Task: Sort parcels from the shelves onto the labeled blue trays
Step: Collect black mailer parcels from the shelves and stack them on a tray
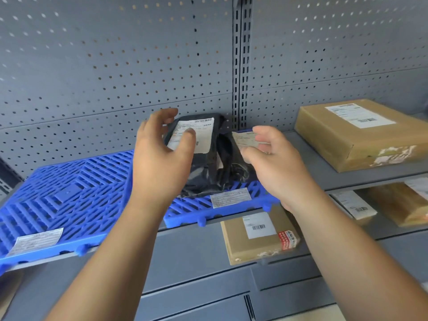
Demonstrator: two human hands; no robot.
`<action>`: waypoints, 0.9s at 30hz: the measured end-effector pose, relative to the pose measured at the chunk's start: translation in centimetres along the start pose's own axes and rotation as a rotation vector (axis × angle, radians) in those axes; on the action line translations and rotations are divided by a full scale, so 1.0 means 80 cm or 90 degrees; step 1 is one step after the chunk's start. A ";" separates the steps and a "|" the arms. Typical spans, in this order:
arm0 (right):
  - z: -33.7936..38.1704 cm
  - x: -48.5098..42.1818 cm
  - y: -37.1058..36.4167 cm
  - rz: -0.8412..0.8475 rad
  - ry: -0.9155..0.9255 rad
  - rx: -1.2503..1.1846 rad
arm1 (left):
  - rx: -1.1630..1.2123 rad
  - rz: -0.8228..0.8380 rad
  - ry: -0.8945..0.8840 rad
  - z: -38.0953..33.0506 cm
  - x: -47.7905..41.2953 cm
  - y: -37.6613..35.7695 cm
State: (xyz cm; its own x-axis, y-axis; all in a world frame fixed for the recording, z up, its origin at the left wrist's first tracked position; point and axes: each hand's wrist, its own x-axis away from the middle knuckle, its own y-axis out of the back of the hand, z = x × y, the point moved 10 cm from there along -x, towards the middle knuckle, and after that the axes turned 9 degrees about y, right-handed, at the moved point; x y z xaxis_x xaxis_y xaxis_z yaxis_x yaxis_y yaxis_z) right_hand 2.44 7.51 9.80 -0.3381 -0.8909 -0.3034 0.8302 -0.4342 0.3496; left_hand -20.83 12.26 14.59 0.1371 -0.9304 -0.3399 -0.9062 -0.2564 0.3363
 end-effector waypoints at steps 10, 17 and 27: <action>-0.066 0.064 0.204 -0.077 -0.035 0.038 | -0.015 0.129 -0.103 -0.106 0.127 -0.177; -0.116 0.129 0.377 -0.186 -0.083 0.093 | 0.018 0.250 -0.149 -0.180 0.234 -0.317; -0.189 0.235 0.582 -0.396 -0.193 0.125 | 0.022 0.521 -0.222 -0.278 0.389 -0.518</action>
State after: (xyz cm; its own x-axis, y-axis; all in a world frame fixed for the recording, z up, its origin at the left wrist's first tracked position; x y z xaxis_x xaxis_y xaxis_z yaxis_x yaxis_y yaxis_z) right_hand 41.45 -27.42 6.97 -0.8543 -0.4566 -0.2484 0.3587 -0.8637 0.3542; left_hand 29.91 -11.93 9.62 -0.6834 -0.6845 -0.2539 -0.6787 0.4675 0.5664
